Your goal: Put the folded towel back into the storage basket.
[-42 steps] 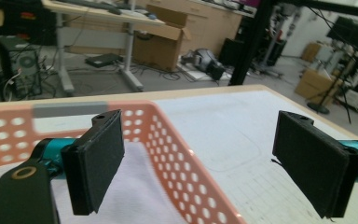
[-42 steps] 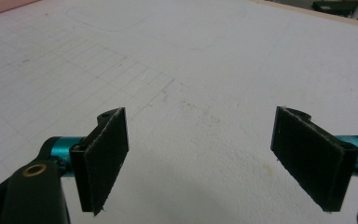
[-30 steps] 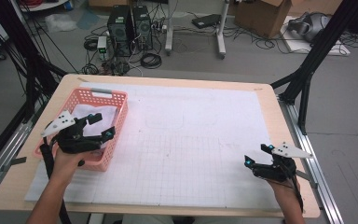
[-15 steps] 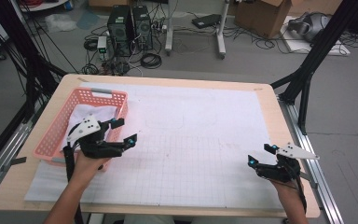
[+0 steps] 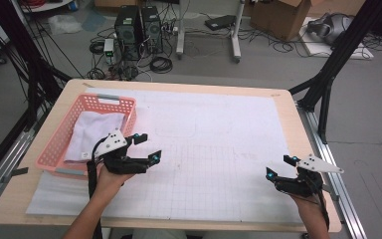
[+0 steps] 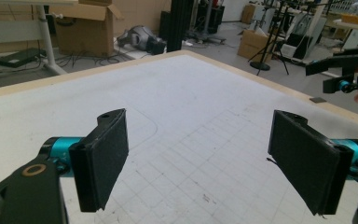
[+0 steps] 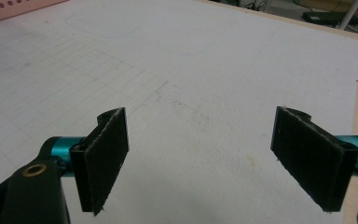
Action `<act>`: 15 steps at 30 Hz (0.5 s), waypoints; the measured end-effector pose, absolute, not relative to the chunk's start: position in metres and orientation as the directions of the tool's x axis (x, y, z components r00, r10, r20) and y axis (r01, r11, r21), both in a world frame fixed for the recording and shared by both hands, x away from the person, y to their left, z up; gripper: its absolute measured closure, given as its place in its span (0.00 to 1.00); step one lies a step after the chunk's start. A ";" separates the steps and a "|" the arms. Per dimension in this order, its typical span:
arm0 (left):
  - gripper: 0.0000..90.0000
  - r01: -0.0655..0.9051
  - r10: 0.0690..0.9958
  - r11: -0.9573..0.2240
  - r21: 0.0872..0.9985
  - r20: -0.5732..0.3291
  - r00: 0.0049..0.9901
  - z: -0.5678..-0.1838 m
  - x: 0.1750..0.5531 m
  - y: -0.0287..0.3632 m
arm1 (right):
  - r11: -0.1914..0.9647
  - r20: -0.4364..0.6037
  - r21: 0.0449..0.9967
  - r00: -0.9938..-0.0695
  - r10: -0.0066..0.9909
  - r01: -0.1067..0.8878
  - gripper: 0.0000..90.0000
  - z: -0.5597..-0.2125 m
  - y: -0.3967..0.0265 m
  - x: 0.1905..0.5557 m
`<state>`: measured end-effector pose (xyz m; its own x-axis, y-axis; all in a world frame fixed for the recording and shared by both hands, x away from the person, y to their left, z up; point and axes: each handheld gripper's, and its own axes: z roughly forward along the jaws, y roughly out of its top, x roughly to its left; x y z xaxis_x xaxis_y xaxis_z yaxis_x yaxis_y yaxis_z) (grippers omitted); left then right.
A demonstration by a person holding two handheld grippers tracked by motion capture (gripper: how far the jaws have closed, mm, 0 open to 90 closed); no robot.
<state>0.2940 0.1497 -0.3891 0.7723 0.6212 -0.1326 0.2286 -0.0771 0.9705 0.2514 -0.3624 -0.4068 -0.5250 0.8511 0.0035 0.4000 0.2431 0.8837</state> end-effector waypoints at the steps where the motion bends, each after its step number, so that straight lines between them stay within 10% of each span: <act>1: 0.23 0.230 0.619 -0.083 0.970 -0.130 0.774 -0.390 0.294 0.150 | 0.241 0.005 0.885 -0.526 0.851 0.398 0.20 -0.407 -0.362 0.251; 15: 0.23 0.250 0.609 -0.106 0.962 -0.136 0.782 -0.400 0.291 0.143 | 0.236 0.011 0.883 -0.521 0.854 0.406 0.20 -0.407 -0.363 0.250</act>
<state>0.2915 0.1426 -0.4004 0.7815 0.6089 -0.1359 0.2501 -0.1062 0.9624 0.2496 -0.3633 -0.4066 -0.5209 0.8536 0.0113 0.4059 0.2360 0.8829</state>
